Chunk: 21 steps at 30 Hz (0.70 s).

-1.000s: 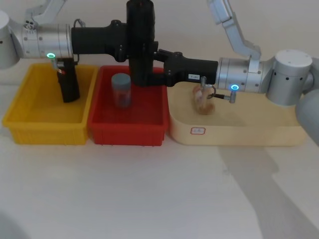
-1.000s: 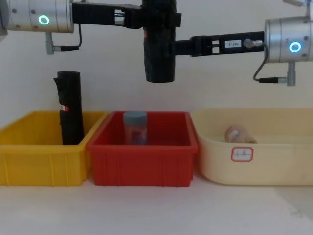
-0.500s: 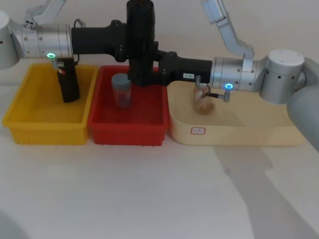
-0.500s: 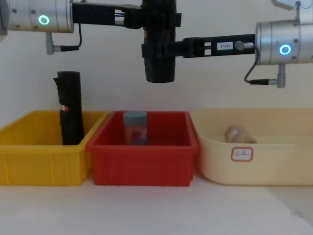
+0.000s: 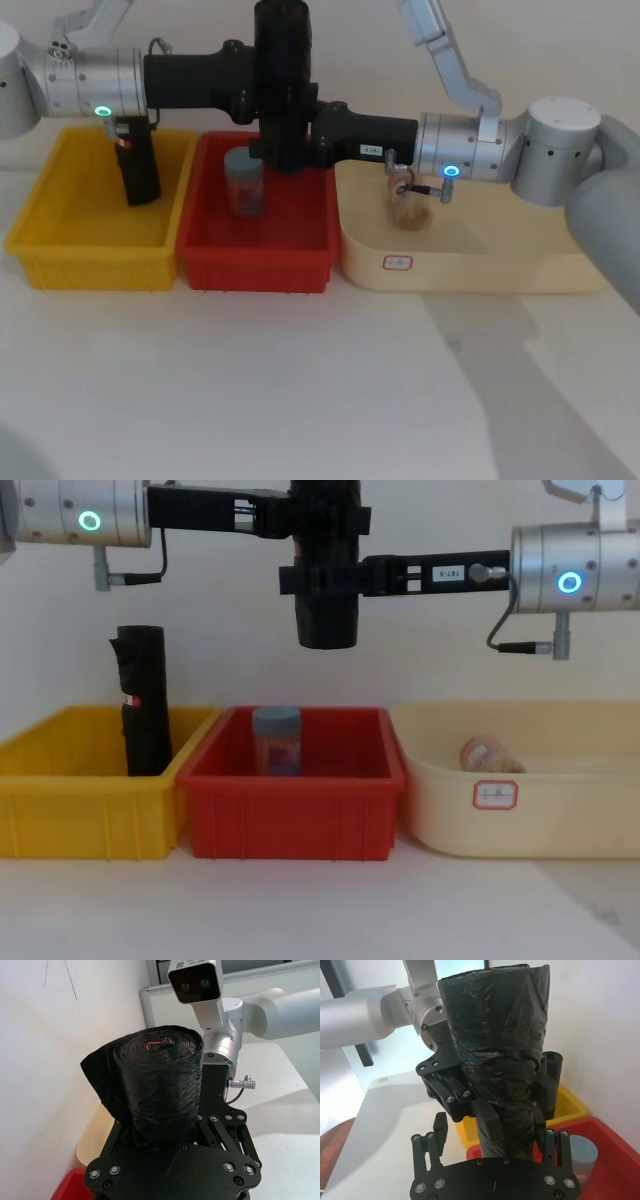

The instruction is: Pick up the garbage bag with the one hand and transfer it to the other hand.

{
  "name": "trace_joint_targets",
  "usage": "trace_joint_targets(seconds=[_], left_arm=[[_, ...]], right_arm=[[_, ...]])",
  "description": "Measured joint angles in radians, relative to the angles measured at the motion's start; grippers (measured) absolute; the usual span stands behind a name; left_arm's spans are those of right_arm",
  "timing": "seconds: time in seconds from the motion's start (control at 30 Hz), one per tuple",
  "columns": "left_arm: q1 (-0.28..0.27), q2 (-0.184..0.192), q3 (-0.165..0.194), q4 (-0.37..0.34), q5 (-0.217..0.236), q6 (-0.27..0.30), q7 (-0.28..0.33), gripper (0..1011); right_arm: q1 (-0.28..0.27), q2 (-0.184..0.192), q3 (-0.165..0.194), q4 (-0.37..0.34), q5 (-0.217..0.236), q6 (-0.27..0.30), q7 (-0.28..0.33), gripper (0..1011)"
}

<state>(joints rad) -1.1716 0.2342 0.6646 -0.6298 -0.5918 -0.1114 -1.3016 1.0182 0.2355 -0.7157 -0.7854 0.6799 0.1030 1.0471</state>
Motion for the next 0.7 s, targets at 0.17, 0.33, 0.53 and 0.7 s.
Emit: trace_joint_targets(seconds=[0.17,0.33,0.53,0.7], left_arm=[[0.000,0.000,0.000,0.000,0.000,0.000,0.000,418],[0.000,0.000,0.000,0.000,0.000,0.000,0.000,418],[0.000,0.000,0.000,0.000,0.000,0.000,0.000,418],[0.000,0.000,0.000,0.000,0.000,0.000,0.000,418]], right_arm=[[0.005,-0.009,0.001,0.013,-0.005,-0.004,0.004,1002],[0.010,-0.018,0.002,0.028,-0.011,-0.007,0.007,1001],[0.018,-0.030,0.002,0.048,-0.018,-0.012,0.012,1001],[0.023,-0.037,0.003,0.061,-0.023,-0.016,0.015,1002]])
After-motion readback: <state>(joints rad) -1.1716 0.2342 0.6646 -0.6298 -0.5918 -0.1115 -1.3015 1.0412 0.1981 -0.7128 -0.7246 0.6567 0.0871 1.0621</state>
